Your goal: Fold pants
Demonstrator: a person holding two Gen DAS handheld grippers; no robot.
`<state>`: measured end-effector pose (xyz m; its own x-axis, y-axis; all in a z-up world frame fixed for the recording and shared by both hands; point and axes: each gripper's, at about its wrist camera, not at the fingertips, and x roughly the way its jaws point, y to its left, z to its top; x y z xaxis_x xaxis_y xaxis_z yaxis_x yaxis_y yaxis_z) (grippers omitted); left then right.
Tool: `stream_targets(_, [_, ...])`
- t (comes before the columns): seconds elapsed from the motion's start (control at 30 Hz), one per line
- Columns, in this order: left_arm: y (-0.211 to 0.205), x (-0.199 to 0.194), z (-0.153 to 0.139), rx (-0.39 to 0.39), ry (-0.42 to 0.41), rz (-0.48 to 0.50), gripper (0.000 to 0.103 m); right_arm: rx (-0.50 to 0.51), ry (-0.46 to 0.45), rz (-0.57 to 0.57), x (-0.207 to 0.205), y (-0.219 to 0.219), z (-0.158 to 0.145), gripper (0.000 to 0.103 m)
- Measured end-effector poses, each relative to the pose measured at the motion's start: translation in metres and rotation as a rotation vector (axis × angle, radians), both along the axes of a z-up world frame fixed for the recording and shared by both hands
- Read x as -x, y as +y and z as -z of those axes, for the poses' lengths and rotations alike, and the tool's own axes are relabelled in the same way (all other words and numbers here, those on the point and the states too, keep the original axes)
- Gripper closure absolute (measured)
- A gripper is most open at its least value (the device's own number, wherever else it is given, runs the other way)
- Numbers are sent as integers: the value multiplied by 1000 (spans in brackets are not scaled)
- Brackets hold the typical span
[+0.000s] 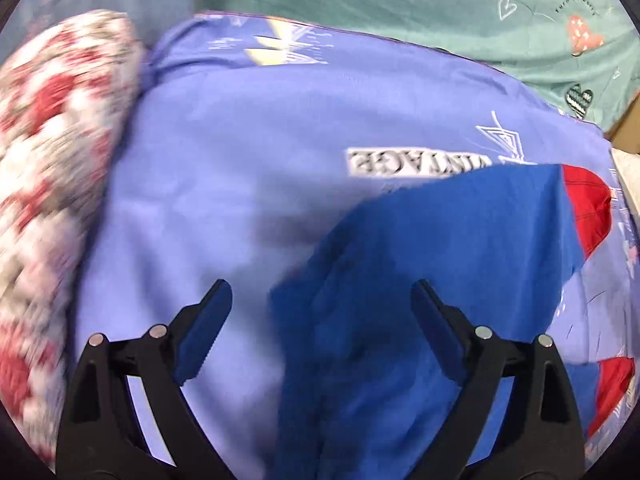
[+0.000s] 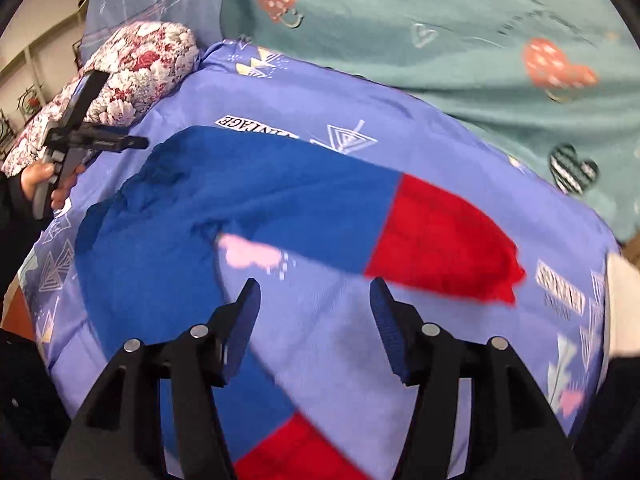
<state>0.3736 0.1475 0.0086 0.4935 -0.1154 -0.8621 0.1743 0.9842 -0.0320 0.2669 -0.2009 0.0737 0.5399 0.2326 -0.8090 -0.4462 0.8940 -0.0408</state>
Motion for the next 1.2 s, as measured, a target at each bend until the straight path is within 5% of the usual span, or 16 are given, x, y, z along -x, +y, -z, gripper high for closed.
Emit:
stream_targets(0.2, [-22, -37, 35, -96, 59, 88, 19, 42, 31, -82, -82, 25, 23, 45])
stream_targets(0.27, [-24, -35, 42, -14, 108, 164, 71, 51, 42, -88, -105, 29, 33, 45])
stream_targets(0.37, [-32, -17, 34, -25, 75, 237, 92, 71, 61, -97, -139, 37, 49, 45])
stream_targets(0.57, [-27, 9, 13, 6, 31, 266, 95, 130, 35, -170, -175, 58, 65, 45])
stream_targets(0.8, [-21, 7, 7, 2, 26, 241, 95, 170, 121, -187, -217, 60, 90, 44])
stream_targets(0.9, [-24, 7, 4, -2, 24, 234, 95, 170, 195, -199, -216, 56, 101, 96])
stream_targets(1.07, [-17, 23, -11, 28, 1, 208, 95, 92, 80, -198, -166, 44, 56, 99])
stream_targets(1.2, [-5, 63, -30, 58, -21, 198, 94, 48, -44, -216, -69, 38, 4, 99])
